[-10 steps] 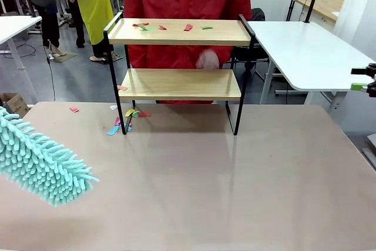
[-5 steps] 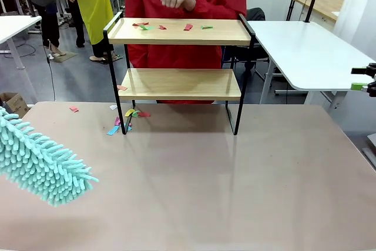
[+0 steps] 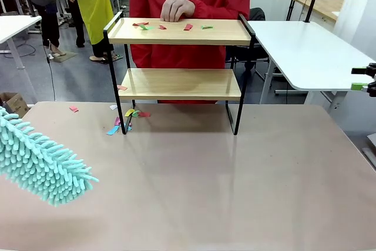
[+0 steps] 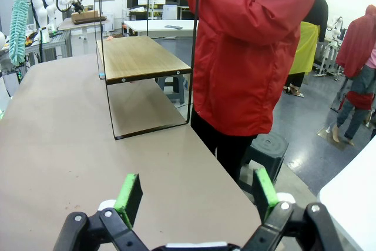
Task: Clean the shelf.
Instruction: Clean the specific section of the Shelf indicated by the human with the Duster.
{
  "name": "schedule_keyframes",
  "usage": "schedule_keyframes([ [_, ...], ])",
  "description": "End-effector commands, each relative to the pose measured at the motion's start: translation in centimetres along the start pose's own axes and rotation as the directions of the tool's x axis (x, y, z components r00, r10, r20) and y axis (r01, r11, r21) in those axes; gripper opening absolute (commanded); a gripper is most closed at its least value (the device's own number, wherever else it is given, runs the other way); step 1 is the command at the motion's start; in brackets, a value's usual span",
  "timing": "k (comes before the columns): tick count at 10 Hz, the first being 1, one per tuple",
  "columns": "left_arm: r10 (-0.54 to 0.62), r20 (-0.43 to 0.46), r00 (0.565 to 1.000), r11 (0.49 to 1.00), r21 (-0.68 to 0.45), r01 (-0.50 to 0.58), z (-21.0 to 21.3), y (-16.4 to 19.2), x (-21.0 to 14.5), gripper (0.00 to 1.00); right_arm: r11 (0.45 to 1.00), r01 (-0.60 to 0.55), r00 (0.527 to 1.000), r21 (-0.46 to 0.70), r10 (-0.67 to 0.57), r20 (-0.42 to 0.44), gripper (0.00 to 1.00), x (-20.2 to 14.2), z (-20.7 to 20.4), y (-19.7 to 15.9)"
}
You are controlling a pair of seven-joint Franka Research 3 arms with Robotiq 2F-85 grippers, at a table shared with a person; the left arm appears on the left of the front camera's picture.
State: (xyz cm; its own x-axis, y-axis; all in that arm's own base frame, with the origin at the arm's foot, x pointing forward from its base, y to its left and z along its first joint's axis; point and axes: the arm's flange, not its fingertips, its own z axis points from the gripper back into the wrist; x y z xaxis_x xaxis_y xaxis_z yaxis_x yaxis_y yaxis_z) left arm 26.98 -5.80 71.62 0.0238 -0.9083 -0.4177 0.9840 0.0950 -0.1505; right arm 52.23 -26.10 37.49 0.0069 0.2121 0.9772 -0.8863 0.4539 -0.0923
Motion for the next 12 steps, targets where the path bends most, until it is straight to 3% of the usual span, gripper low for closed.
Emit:
schedule_keyframes([
  [1,0.007,-0.003,1.0,1.0,-0.003,-0.007,0.34,-0.38,-0.2,0.13,1.0,-0.004,1.0,0.002,0.004,-0.001,1.0,0.35,-0.15,0.12],
  [11,0.0,0.0,1.0,1.0,0.0,0.0,0.0,0.0,0.0,0.13,1.0,-0.004,1.0,0.002,0.004,-0.001,1.0,0.35,-0.15,0.12],
  [12,-0.045,0.087,0.995,0.998,0.051,0.04,0.06,0.22,0.28,0.13,1.0,-0.004,1.0,0.002,0.004,-0.001,1.0,0.35,-0.15,0.12],
])
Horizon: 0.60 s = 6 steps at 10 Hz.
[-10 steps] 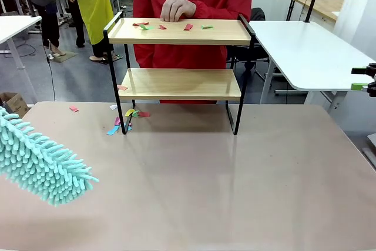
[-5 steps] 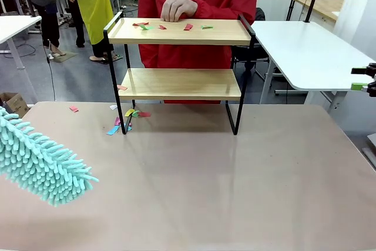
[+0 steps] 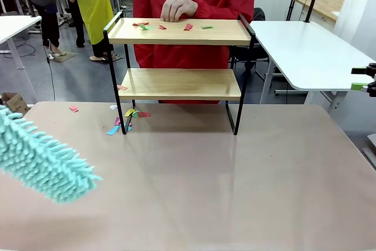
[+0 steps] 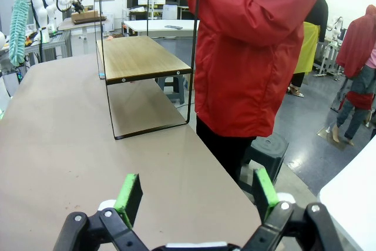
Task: Clean the shelf.
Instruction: Clean the specific section of the Shelf indicated by the human with the Duster.
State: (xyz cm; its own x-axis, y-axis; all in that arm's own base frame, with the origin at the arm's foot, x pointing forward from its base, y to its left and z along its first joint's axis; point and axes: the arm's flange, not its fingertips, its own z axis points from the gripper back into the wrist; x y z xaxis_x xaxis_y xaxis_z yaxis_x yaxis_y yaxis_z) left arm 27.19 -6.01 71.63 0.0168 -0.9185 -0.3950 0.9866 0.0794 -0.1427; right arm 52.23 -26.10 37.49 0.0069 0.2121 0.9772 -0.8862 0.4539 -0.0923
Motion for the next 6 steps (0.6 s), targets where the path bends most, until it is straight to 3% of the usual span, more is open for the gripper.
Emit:
schedule_keyframes([
  [1,-0.072,0.157,0.985,0.995,0.077,0.06,-0.5,0.6,0.2,0.13,1.0,-0.004,1.0,0.002,0.004,-0.001,1.0,0.4,-0.1,0.1],
  [3,-0.147,0.327,0.933,0.981,0.167,0.096,-1.8,1.5,1.1,0.13,1.0,-0.004,1.0,0.002,0.004,-0.001,1.0,0.4,-0.1,0.1],
  [4,-0.193,0.419,0.887,0.968,0.227,0.103,-2.3,1.7,1.8,0.13,1.0,-0.004,1.0,0.002,0.004,-0.001,1.0,0.4,-0.1,0.1],
  [6,-0.232,0.64,0.733,0.939,0.343,-0.002,-1.8,2.4,3.1,0.13,1.0,-0.004,1.0,0.002,0.004,-0.001,1.0,0.4,-0.1,0.1],
])
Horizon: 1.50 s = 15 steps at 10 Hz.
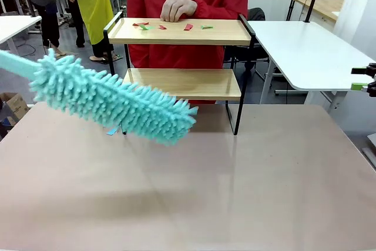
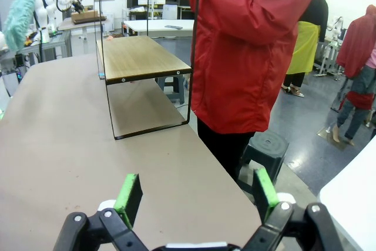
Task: Clean the shelf.
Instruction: Clean the specific section of the Shelf indicated by the human with the Duster.
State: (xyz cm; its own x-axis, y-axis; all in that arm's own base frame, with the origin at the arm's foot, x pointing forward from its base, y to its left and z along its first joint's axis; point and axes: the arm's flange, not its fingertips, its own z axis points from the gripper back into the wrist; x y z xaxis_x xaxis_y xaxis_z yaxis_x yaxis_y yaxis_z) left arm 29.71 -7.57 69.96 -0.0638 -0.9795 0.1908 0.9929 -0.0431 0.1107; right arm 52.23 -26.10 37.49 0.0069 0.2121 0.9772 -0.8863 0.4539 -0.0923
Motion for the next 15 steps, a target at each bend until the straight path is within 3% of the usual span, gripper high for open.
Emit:
schedule_keyframes([
  [1,0.016,0.269,0.963,0.994,0.097,-0.044,-1.1,0.0,1.3,0.13,1.0,-0.004,1.0,0.002,0.004,-0.001,1.0,0.4,-0.1,0.1],
  [2,0.063,0.36,0.931,0.989,0.102,-0.107,-0.2,0.6,2.7,0.13,1.0,-0.004,1.0,0.002,0.004,-0.001,1.0,0.4,-0.1,0.1],
  [4,0.091,0.422,0.902,0.979,0.13,-0.16,3.0,0.4,6.2,0.13,1.0,-0.004,1.0,0.002,0.004,-0.001,1.0,0.4,-0.1,0.1],
  [6,0.216,0.534,0.817,0.948,0.087,-0.307,6.0,1.7,11.5,0.13,1.0,-0.004,1.0,0.002,0.004,-0.001,1.0,0.4,-0.1,0.1],
  [8,0.37,0.514,0.774,0.895,0.026,-0.445,8.3,2.0,17.9,0.13,1.0,-0.004,1.0,0.002,0.004,-0.001,1.0,0.4,-0.1,0.1],
  [10,0.542,0.417,0.729,0.807,-0.018,-0.59,10.0,2.5,23.7,0.13,1.0,-0.004,1.0,0.002,0.004,-0.001,1.0,0.4,-0.1,0.1],
  [12,0.633,0.356,0.687,0.713,0.079,-0.697,10.9,2.6,29.5,0.13,1.0,-0.004,1.0,0.002,0.004,-0.001,1.0,0.4,-0.1,0.1],
  [14,0.694,0.405,0.595,0.585,0.163,-0.794,10.0,3.0,33.7,0.13,1.0,-0.004,1.0,0.002,0.004,-0.001,1.0,0.4,-0.1,0.1],
  [15,0.698,0.428,0.574,0.565,0.164,-0.809,8.7,3.3,35.8,0.13,1.0,-0.004,1.0,0.002,0.004,-0.001,1.0,0.4,-0.1,0.1],
])
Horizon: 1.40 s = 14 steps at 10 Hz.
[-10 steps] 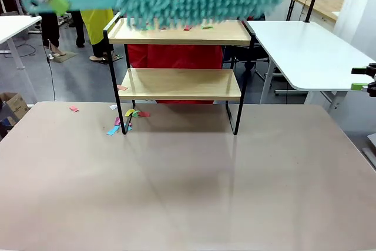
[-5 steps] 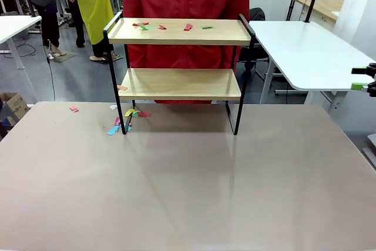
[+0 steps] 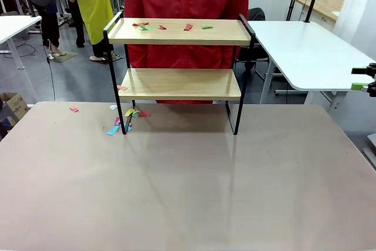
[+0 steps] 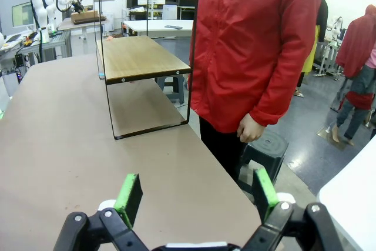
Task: Clean the shelf.
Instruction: Clean the specific section of the Shelf indicated by the human with the Duster.
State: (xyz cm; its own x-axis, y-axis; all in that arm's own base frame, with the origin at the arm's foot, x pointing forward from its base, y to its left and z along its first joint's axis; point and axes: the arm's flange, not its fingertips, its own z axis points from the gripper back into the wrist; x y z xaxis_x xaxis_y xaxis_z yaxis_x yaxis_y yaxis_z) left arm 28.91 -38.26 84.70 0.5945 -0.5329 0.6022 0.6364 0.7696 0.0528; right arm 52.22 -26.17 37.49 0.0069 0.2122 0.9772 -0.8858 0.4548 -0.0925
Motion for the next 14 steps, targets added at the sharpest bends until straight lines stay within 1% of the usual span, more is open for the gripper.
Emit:
schedule_keyframes([
  [1,0.043,0.004,0.999,0.998,0.035,-0.044,-2.4,-2.4,3.0,0.13,1.0,-0.004,1.0,0.003,0.004,-0.001,1.0,0.4,-0.2,0.1],
  [2,0.058,0.032,0.998,0.996,0.071,-0.06,-3.9,-2.6,3.1,0.13,1.0,-0.004,1.0,0.003,0.004,-0.001,1.0,0.4,-0.2,0.1],
  [3,0.063,-0.003,0.998,0.998,0.025,-0.063,-5.3,-1.8,3.3,0.13,1.0,-0.004,1.0,0.003,0.004,-0.001,1.0,0.4,-0.2,0.1],
  [4,0.04,0.005,0.999,0.998,0.042,-0.04,-3.5,-2.3,1.5,0.13,1.0,-0.004,1.0,0.003,0.004,-0.001,1.0,0.4,-0.2,0.1],
  [6,0.04,0.005,0.999,0.998,0.042,-0.04,-3.5,-2.3,1.5,0.13,1.0,-0.004,1.0,0.003,0.004,-0.001,1.0,0.4,-0.2,0.1],
  [7,0.045,-0.011,0.999,0.998,0.038,-0.045,-5.7,-2.5,2.1,0.13,1.0,-0.004,1.0,0.003,0.004,-0.001,1.0,0.4,-0.2,0.1],
  [8,0.14,-0.071,0.988,0.987,0.087,-0.133,-7.2,-3.8,2.5,0.13,1.0,-0.004,1.0,0.003,0.004,-0.001,1.0,0.4,-0.2,0.1],
  [9,0.209,-0.079,0.975,0.974,0.109,-0.199,-8.5,-5.2,2.8,0.13,1.0,-0.004,1.0,0.003,0.004,-0.001,1.0,0.4,-0.2,0.1],
  [10,0.288,-0.062,0.956,0.948,0.162,-0.275,-9.5,-6.8,3.1,0.13,1.0,-0.004,1.0,0.003,0.004,-0.001,1.0,0.4,-0.2,0.1],
  [11,0.34,-0.033,0.94,0.924,0.199,-0.327,-10.2,-7.6,3.3,0.13,1.0,-0.004,1.0,0.003,0.004,-0.001,1.0,0.4,-0.2,0.1],
  [12,0.408,-0.029,0.913,0.894,0.218,-0.392,-11.1,-8.3,3.5,0.13,1.0,-0.004,1.0,0.003,0.004,-0.001,1.0,0.4,-0.2,0.1],
  [14,0.513,-0.055,0.857,0.838,0.248,-0.486,-13.0,-9.3,4.0,0.13,1.0,-0.004,1.0,0.003,0.004,-0.001,1.0,0.4,-0.2,0.1],
])
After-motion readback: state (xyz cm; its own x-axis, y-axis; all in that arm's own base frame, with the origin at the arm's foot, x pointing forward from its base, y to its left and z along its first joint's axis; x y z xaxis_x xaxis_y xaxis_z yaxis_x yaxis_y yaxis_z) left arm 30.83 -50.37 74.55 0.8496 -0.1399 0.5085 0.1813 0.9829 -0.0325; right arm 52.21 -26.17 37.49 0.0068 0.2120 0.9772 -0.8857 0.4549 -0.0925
